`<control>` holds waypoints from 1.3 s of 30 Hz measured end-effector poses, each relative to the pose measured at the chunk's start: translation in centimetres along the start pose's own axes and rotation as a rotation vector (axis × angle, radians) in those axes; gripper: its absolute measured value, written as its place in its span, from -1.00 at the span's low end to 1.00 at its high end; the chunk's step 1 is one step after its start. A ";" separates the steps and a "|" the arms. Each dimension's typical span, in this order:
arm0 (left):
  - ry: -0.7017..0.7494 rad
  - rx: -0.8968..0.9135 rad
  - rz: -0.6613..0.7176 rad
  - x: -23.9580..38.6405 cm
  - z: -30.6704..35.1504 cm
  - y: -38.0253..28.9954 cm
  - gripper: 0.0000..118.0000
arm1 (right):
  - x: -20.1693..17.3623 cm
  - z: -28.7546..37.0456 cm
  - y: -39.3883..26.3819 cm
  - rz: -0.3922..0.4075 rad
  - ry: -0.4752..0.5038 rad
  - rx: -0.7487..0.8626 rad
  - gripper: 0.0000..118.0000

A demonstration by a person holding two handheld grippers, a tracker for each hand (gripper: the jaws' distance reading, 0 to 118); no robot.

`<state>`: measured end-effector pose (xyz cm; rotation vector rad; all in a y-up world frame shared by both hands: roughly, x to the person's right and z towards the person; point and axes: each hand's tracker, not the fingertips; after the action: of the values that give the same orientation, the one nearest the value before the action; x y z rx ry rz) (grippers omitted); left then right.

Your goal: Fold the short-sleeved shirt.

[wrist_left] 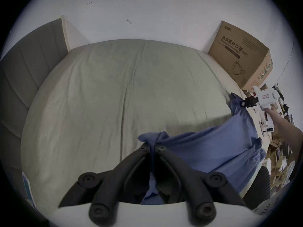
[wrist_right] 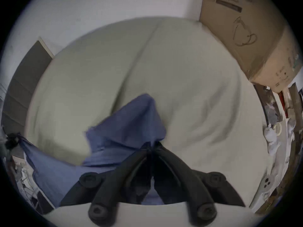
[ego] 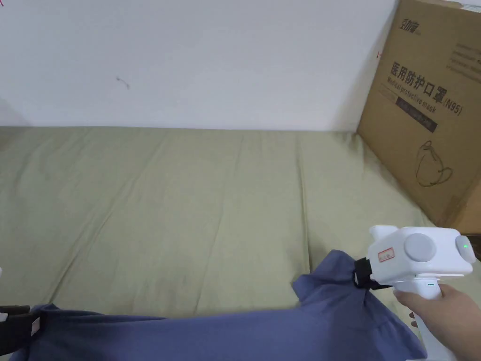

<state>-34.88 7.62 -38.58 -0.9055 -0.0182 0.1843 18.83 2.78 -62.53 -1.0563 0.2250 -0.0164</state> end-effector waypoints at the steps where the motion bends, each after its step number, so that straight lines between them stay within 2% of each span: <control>1: -0.006 0.011 0.009 0.5 0.3 -0.2 -0.95 | 0.3 1.1 0.2 -0.031 0.008 0.039 -1.00; 3: -0.025 0.048 0.026 -2.1 -0.2 1.0 -0.95 | 0.8 3.7 0.4 -0.085 -0.009 0.119 -1.00; 6: -0.032 0.097 0.027 -1.4 0.5 1.3 -0.95 | 1.4 6.8 0.7 -0.124 0.012 0.208 -1.00; 7: -0.028 0.114 0.027 -3.1 -0.1 2.2 -0.95 | 1.5 7.7 0.8 -0.124 0.002 0.240 -1.00; 10: -0.053 0.156 0.062 -3.2 1.1 3.1 -0.95 | 0.9 10.7 0.4 -0.123 0.013 0.301 -1.00; 17: -0.061 0.137 -0.054 -3.4 1.6 3.7 -0.95 | 0.1 14.2 -3.3 -0.114 0.014 0.308 -1.00; 20: -0.090 0.107 -0.072 -4.4 0.9 2.4 -0.95 | 0.9 14.3 -8.1 -0.182 0.037 0.252 -1.00; 24: -0.137 0.060 -0.155 -5.2 0.9 -0.4 -0.95 | 2.7 14.1 -15.9 -0.229 0.037 0.136 -1.00; 27: -0.175 0.027 -0.161 -5.9 1.5 -3.1 -0.95 | 3.8 14.1 -21.3 -0.282 0.050 0.048 -1.00; 30: -0.195 0.012 -0.144 -6.4 2.3 -5.8 -0.95 | 4.7 13.6 -24.7 -0.351 0.087 0.012 -1.00; 33: -0.215 0.012 -0.123 -6.5 3.3 -7.8 -0.92 | 4.7 13.6 -25.8 -0.377 0.086 0.019 -0.99; 35: -0.211 0.019 -0.118 -6.2 4.2 -8.6 -0.71 | 4.3 14.3 -25.8 -0.363 0.048 0.039 -0.85; 36: -0.202 0.023 -0.118 -6.1 4.7 -9.0 -0.49 | 4.0 14.8 -25.7 -0.331 0.029 0.058 -0.72; 38: -0.175 0.037 -0.098 -6.2 5.6 -9.4 0.39 | 3.5 15.8 -25.2 -0.261 0.007 0.097 -0.01; 39: -0.170 0.043 -0.083 -6.1 6.3 -9.6 0.76 | 3.2 16.4 -25.0 -0.227 -0.008 0.117 0.47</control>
<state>-40.05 5.67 -26.79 -0.8429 -0.2089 0.1830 27.45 4.17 -33.81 -0.9609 0.0948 -0.2271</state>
